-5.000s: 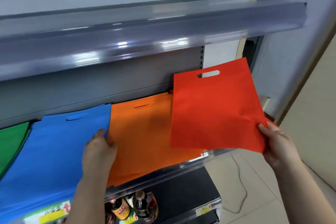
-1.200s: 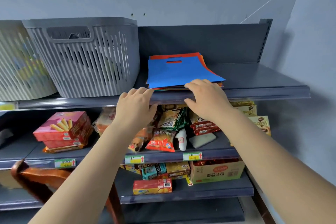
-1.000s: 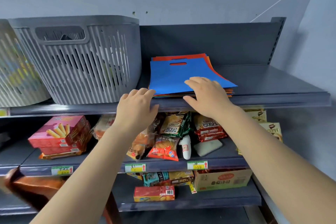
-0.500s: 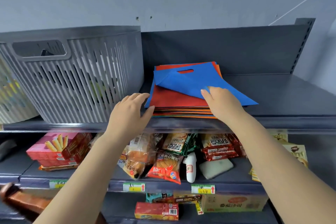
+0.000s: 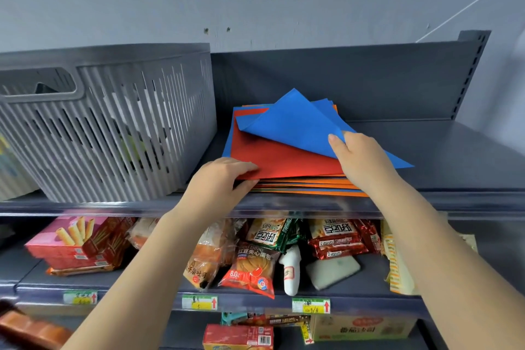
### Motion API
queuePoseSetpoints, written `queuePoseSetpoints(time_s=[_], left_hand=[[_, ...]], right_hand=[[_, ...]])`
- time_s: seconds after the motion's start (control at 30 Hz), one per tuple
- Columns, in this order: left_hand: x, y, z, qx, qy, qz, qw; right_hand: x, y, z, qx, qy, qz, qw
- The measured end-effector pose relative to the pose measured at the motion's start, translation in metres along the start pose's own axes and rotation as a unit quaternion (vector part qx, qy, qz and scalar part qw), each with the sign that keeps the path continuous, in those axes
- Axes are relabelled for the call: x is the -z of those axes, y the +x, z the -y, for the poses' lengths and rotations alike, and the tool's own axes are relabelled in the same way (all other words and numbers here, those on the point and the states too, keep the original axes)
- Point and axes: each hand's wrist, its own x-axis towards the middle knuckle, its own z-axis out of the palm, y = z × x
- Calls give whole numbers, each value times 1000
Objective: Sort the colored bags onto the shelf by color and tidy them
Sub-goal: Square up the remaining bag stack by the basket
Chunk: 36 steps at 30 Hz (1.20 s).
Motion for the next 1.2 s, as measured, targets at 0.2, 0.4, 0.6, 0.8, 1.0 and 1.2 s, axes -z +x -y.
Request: queuePoseSetpoints(time_s=[0.2,0.4,0.6,0.8,1.0,1.2], left_hand=[[5,-4,0,-21,-32,-32,999],[7,-19,-2,-55,-24,-107,992],[15,-49,-5,-96,-64,-181,977],[31,-86,-4,41,-252,-200,946],[37,-84,-2,329,-632,-150,685],[46,-81,-6,359,-565,-101,736]], right_hand=[[4,-8,2,32,-31,23,999],[8,-34,11,66,-139,58,986],[16,-66,19,96,-130,113,980],[33,-86,9,-29,62,-96,993],[20,-93,7,-169,189,-92,963],[20,-103,21,-241,436,-93,862]])
